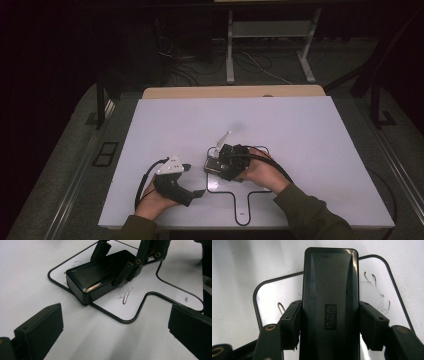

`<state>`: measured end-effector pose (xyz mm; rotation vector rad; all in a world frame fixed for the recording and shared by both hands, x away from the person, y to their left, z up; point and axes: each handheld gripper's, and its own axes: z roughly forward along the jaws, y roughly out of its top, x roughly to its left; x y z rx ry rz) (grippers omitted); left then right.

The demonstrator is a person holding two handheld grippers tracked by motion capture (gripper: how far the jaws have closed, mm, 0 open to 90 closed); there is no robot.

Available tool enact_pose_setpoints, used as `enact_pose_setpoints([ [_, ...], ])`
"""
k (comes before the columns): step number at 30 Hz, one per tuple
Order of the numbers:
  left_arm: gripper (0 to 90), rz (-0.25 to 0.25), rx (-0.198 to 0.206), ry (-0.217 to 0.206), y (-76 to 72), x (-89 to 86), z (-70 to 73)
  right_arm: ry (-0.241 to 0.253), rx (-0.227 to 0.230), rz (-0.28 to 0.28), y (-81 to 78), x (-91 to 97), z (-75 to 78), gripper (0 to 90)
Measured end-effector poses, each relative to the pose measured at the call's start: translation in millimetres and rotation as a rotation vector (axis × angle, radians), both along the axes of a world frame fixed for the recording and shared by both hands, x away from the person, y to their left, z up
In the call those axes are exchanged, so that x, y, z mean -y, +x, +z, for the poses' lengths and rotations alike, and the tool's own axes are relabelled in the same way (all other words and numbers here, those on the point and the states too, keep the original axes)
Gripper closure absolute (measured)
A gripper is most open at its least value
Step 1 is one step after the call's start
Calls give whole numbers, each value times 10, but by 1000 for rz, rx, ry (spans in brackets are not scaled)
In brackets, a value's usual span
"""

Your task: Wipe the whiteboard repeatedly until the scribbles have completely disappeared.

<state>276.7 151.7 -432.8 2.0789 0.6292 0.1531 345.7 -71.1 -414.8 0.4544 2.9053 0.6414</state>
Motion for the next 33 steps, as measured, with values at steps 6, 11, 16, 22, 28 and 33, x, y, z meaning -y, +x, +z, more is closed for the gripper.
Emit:
enact_pose_setpoints([
  [6, 0, -1, 5, 2, 0, 1, 2, -7, -5, 48, -139, -56, 4, 390],
  [11, 0, -2, 4, 3, -1, 6, 1, -8, -7, 82, -242, -82, 4, 390],
  [16, 0, -2, 4, 3, -4, 7, 2, -18, 8, 32, -122, -61, 9, 390],
  [22, 0, -1, 2, 4, 6, 4, -3, -36, 16, 63, -157, -89, 12, 390],
  [28, 0, -2, 4, 7, -6, 10, 1, -40, 9, 81, -206, -129, 15, 390],
  [33, 0, 3, 1, -2, 0, 9, -6, -43, 23, 49, -116, -140, 13, 390],
])
